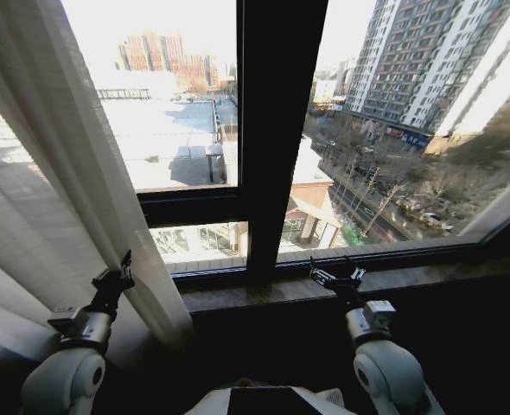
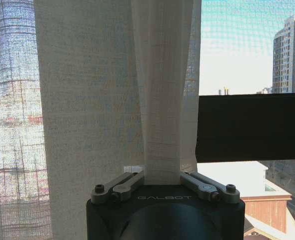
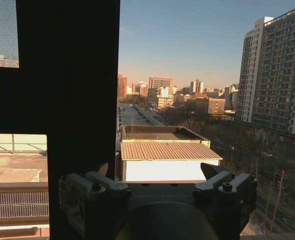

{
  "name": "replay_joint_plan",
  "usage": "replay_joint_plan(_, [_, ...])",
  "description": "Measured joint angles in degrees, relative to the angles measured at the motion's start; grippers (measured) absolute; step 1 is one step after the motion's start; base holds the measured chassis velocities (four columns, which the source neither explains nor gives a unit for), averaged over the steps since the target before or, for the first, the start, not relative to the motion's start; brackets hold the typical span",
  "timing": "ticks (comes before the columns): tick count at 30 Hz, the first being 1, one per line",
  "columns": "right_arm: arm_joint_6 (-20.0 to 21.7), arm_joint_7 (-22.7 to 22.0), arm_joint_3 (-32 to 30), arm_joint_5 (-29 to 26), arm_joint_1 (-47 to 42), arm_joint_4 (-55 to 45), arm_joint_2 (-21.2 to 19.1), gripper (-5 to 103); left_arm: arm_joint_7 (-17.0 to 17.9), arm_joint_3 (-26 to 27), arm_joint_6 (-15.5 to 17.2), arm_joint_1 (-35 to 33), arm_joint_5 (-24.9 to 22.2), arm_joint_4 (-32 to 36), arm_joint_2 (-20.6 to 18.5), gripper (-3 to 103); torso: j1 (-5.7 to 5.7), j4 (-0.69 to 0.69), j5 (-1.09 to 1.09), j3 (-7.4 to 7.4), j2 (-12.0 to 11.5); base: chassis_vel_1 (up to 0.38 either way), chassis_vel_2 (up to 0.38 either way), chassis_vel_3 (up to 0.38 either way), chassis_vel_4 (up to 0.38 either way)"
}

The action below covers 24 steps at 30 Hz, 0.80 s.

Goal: Open the curtains by pulling them apart, changing their state from closed to fully open.

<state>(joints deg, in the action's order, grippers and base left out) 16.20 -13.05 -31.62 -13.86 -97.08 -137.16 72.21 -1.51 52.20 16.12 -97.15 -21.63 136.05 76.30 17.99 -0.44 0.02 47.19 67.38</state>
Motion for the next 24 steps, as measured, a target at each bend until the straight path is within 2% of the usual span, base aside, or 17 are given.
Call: replay_joint_plan(24, [0.0,0.0,0.6,0.2,0.2,0.4,0.2,100,-0.3,-0.1,-0.5,-0.2,0.2,0.0,0.5,0,0.0,0.0,0.0,0.0,0.0,0.122,0.114,-0.128,-0.122])
